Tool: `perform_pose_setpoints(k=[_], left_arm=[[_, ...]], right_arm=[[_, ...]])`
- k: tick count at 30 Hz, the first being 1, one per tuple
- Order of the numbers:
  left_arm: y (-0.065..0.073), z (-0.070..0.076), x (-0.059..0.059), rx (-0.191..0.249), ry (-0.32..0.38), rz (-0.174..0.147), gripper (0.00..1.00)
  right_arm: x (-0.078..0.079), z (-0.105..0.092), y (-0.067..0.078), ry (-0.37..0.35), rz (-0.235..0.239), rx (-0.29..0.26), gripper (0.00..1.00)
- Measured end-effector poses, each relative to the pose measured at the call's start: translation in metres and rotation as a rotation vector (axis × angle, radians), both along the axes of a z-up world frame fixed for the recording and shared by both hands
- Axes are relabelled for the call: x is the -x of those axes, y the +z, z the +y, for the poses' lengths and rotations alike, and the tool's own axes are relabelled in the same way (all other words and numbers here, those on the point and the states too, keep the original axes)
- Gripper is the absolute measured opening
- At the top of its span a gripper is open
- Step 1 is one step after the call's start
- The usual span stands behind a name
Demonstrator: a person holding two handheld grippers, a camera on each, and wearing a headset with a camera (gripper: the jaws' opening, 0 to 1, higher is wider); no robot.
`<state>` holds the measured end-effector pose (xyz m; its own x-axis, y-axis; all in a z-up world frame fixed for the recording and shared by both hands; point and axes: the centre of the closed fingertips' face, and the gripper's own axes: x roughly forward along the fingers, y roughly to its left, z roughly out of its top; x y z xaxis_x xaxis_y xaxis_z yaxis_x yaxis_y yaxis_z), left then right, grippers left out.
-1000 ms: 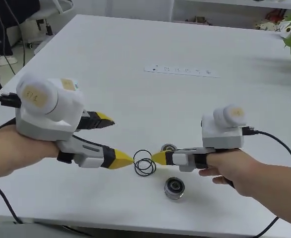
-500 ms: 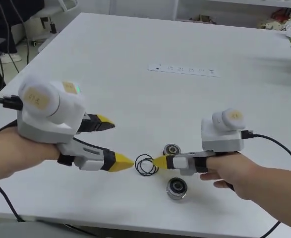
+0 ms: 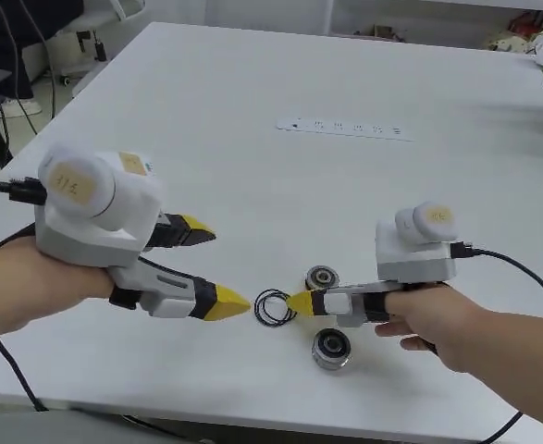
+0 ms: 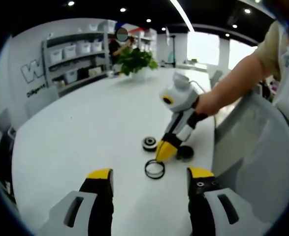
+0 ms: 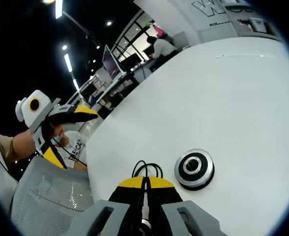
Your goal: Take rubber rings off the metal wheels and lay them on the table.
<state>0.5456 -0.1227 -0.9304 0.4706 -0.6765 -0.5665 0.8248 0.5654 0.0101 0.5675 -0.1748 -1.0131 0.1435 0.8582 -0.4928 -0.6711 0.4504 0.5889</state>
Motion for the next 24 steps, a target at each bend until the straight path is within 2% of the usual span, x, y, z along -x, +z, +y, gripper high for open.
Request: perform_pose_setpoints(k=[14, 24], left_arm=[[-0.0022, 0.0022, 0.0006, -0.002, 0.007, 0.013, 0.61], [-0.0026, 0.0013, -0.0011, -0.003, 0.007, 0.019, 0.60]], right_arm=[[-0.0022, -0.0023, -0.0016, -0.008, -0.004, 0.009, 0.00], [-0.0072, -0.0077, 0.0026, -0.027, -0.020, 0.004, 0.06]])
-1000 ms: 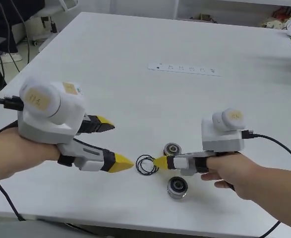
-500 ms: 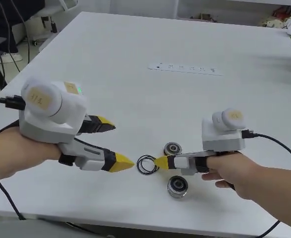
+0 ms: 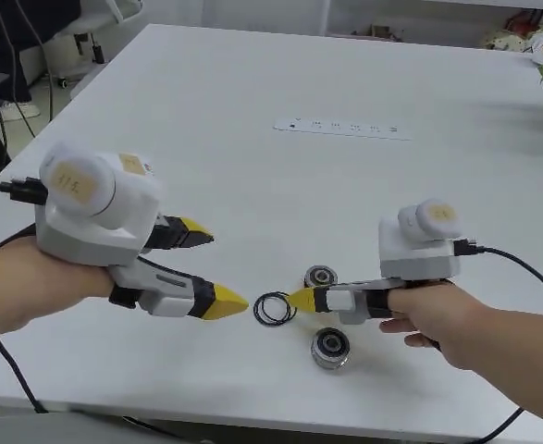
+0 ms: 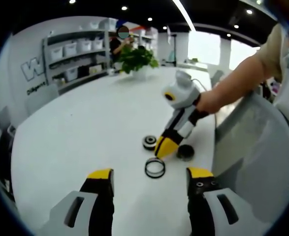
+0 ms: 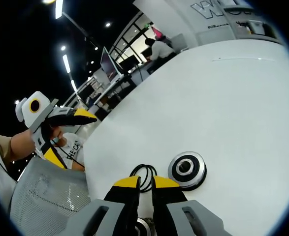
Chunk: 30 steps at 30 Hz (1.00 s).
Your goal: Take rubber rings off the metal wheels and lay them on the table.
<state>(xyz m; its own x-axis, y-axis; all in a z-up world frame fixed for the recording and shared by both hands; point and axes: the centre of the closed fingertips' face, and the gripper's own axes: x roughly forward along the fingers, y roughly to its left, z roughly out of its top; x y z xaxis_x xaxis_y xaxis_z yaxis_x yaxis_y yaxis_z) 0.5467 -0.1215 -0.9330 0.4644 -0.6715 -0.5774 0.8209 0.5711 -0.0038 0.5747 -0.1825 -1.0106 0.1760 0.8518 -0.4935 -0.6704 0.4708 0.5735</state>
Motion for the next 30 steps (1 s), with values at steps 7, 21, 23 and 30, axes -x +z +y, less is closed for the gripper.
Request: perform_pose_setpoints(k=[7, 21, 23, 30], left_arm=[[-0.002, -0.001, -0.004, -0.005, 0.001, 0.004, 0.60], [0.000, -0.005, -0.017, -0.009, -0.006, 0.012, 0.59], [0.000, -0.007, -0.019, -0.007, -0.008, 0.014, 0.59], [0.001, -0.017, -0.025, -0.001, -0.018, 0.013, 0.57]], right_arm=[[-0.004, -0.003, 0.015, -0.006, -0.029, -0.022, 0.08], [-0.018, -0.019, 0.045, -0.013, -0.122, -0.036, 0.13], [-0.021, -0.023, 0.048, -0.024, -0.130, -0.038, 0.13], [-0.032, -0.040, 0.053, -0.056, -0.154, -0.033, 0.15]])
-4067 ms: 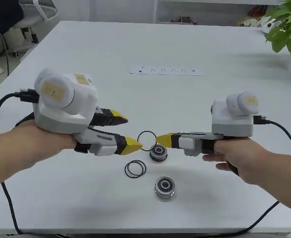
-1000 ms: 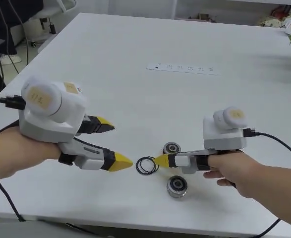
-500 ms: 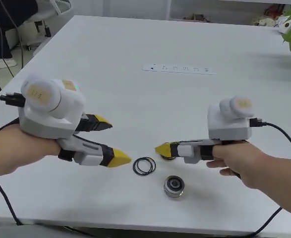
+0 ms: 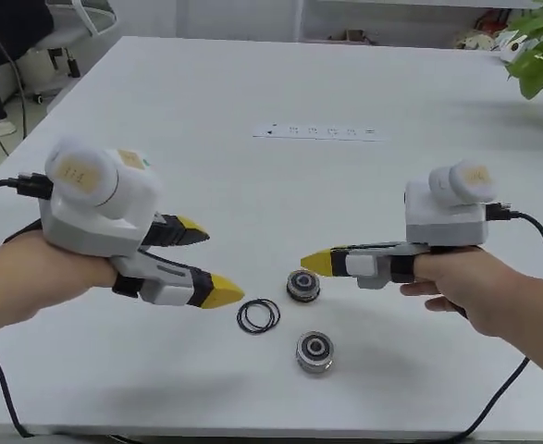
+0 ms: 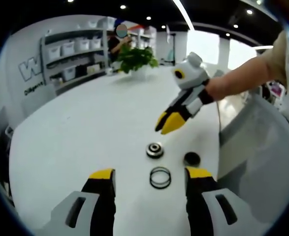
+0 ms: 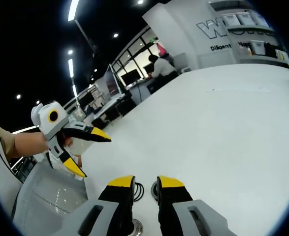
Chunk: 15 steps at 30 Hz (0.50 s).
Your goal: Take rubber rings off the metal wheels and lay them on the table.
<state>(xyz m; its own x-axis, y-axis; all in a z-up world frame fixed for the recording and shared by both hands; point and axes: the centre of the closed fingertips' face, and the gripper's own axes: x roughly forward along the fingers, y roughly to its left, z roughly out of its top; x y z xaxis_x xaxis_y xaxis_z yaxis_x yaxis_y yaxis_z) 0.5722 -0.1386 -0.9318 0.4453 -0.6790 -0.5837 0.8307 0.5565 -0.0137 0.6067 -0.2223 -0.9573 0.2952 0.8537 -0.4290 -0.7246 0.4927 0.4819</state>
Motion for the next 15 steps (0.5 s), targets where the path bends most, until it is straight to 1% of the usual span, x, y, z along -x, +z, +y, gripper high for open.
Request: perform_pose_setpoints(k=[3, 7, 9, 10, 15], left_arm=[[-0.002, -0.005, -0.003, 0.007, -0.001, 0.006, 0.57], [-0.005, -0.013, -0.007, 0.011, -0.003, 0.017, 0.57], [-0.007, -0.019, -0.009, 0.012, -0.009, 0.019, 0.57], [-0.009, -0.023, -0.010, 0.011, -0.015, 0.021, 0.57], [-0.015, -0.032, -0.013, 0.008, -0.027, 0.026, 0.56]], right_arm=[[-0.002, -0.005, -0.001, -0.008, -0.004, 0.004, 0.16], [-0.003, -0.012, -0.006, -0.016, -0.009, 0.018, 0.16], [-0.002, -0.015, -0.009, -0.013, -0.020, 0.034, 0.16], [-0.001, -0.017, -0.013, -0.002, -0.034, 0.055, 0.16], [0.005, -0.020, -0.023, 0.017, -0.044, 0.089, 0.16]])
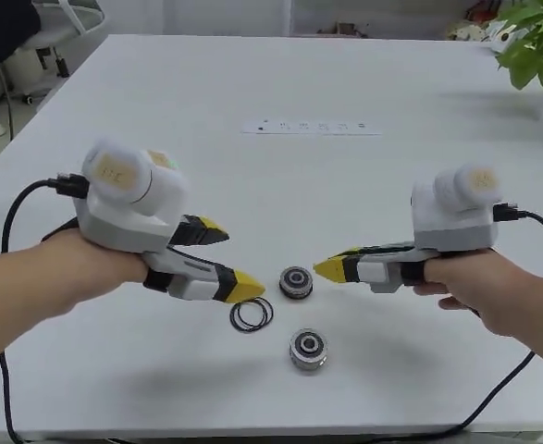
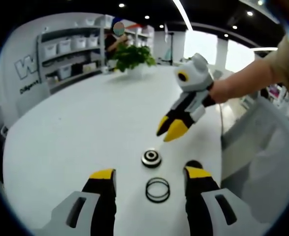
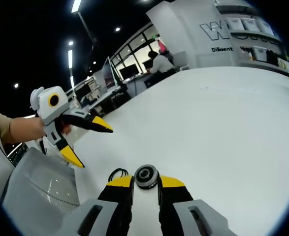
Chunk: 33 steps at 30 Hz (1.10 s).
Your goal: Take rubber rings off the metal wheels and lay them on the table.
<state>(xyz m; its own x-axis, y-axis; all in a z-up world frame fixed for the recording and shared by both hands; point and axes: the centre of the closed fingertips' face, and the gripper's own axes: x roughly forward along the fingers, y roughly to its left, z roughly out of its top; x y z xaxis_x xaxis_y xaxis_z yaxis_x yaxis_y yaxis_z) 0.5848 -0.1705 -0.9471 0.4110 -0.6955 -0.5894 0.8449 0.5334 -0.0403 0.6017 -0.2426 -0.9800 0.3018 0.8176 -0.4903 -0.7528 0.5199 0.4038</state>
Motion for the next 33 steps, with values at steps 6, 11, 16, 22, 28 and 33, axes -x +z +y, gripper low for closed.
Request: perform_pose_setpoints(k=[6, 11, 16, 22, 28, 33], left_arm=[[-0.010, -0.007, -0.006, -0.009, -0.006, 0.016, 0.55], [-0.017, -0.012, -0.009, -0.008, -0.008, 0.029, 0.52], [-0.021, -0.018, -0.012, -0.004, -0.013, 0.036, 0.50], [-0.027, -0.023, -0.015, -0.010, -0.020, 0.044, 0.48], [-0.033, -0.028, -0.016, -0.015, -0.031, 0.053, 0.45], [-0.039, -0.033, -0.017, -0.018, -0.045, 0.062, 0.39]], right_arm=[[0.001, -0.002, -0.009, 0.018, -0.013, 0.029, 0.16], [0.001, -0.001, -0.015, 0.033, -0.025, 0.040, 0.17], [0.001, -0.001, -0.023, 0.053, -0.037, 0.065, 0.17], [-0.001, 0.000, -0.030, 0.078, -0.061, 0.069, 0.16], [-0.004, 0.003, -0.034, 0.096, -0.078, 0.071, 0.16], [-0.004, 0.006, -0.038, 0.115, -0.091, 0.076, 0.15]])
